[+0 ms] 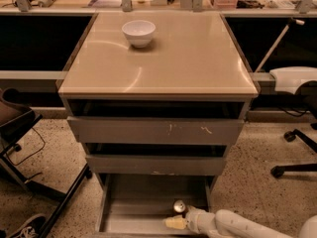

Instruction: Pick orange can from bottom drawer and place on counter

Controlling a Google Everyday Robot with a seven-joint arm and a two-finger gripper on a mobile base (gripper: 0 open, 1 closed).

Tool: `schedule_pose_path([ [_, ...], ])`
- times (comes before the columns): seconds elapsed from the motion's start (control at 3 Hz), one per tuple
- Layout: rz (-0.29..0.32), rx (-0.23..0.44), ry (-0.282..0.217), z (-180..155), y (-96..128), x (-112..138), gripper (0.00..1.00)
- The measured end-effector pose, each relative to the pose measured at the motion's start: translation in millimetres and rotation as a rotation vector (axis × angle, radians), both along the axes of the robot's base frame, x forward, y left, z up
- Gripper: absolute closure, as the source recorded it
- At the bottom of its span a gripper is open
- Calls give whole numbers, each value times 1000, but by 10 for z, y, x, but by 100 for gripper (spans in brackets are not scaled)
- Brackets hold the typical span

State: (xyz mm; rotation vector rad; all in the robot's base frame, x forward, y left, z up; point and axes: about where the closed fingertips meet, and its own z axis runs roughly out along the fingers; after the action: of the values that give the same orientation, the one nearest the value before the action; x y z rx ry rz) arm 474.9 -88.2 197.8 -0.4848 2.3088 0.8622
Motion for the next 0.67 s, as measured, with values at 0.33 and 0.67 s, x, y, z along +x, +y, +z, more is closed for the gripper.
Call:
schedule_pose_path([
  [0.33, 0, 0, 0, 0, 0, 0, 41],
  [0.67, 0, 0, 0, 0, 1, 0, 64],
])
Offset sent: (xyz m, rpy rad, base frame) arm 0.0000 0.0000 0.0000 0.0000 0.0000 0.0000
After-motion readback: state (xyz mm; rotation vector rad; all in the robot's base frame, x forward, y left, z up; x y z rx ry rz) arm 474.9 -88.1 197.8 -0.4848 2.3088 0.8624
